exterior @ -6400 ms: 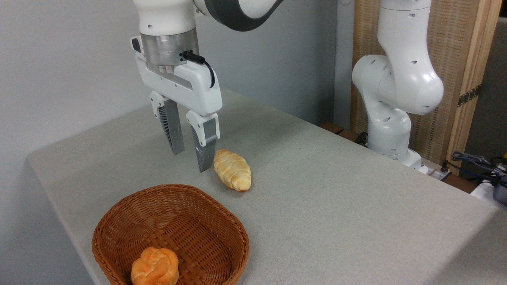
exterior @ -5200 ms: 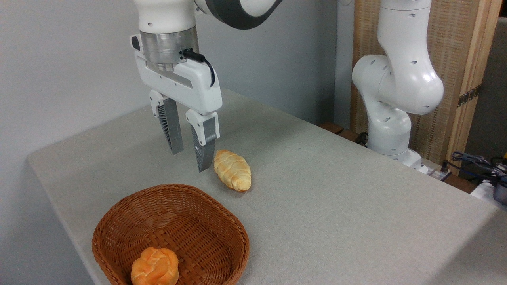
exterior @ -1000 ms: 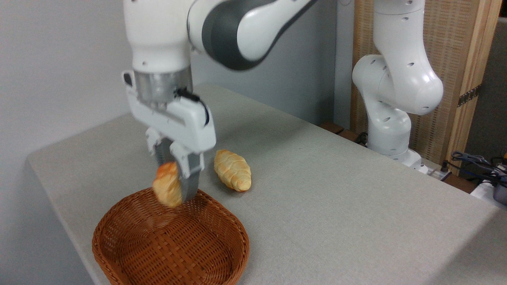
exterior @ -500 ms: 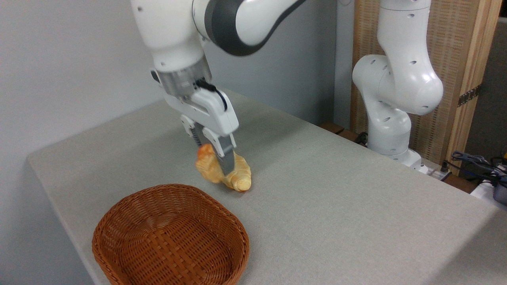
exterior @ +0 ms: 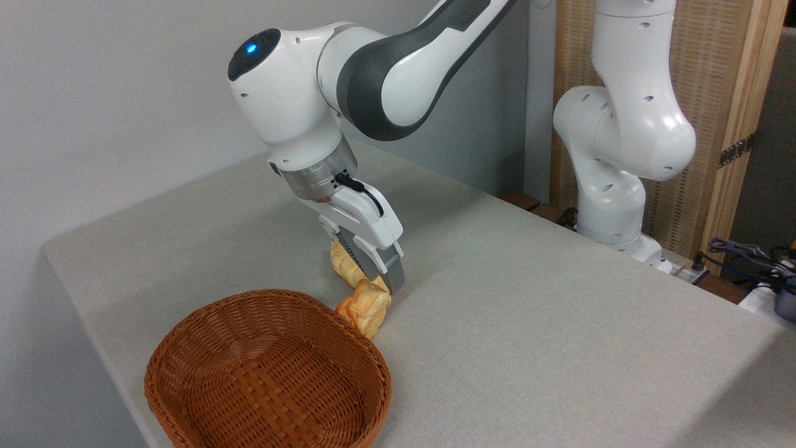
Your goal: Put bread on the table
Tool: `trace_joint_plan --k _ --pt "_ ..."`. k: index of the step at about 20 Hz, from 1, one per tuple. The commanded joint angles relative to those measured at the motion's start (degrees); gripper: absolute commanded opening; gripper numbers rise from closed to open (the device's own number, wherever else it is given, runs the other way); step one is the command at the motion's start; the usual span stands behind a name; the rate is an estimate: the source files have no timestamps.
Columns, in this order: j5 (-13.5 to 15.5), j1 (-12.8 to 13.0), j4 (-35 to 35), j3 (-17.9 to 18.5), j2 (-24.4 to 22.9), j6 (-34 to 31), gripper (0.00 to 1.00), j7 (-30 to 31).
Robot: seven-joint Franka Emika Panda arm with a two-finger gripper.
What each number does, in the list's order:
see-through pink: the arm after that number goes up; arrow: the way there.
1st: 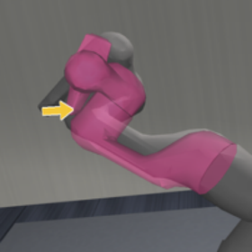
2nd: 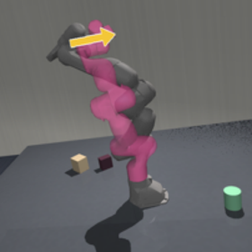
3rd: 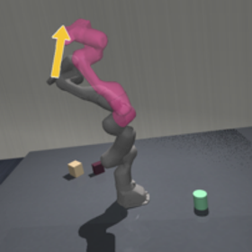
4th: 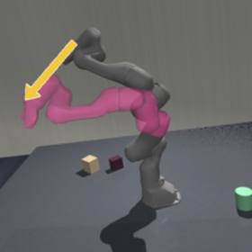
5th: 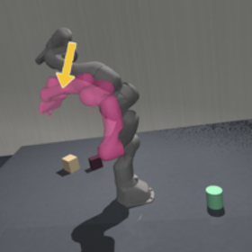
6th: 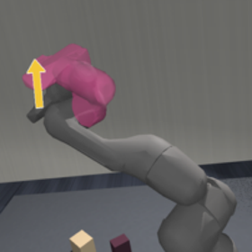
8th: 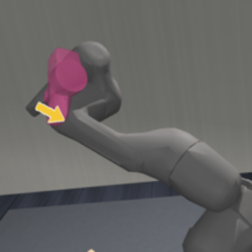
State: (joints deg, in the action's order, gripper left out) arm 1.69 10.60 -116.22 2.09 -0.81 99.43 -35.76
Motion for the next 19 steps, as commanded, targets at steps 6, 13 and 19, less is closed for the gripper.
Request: trace_joint_plan --k 6,13,19 --pt "-0.02 0.12 4.24 -1.74 -2.96 0.59 1.00 -1.33" --pt "-0.28 -0.40 7.85 -1.83 -6.83 6.46 1.00 -0.28" --pt "-0.37 -1.20 7.94 -0.16 -5.78 6.92 1.00 0.34"
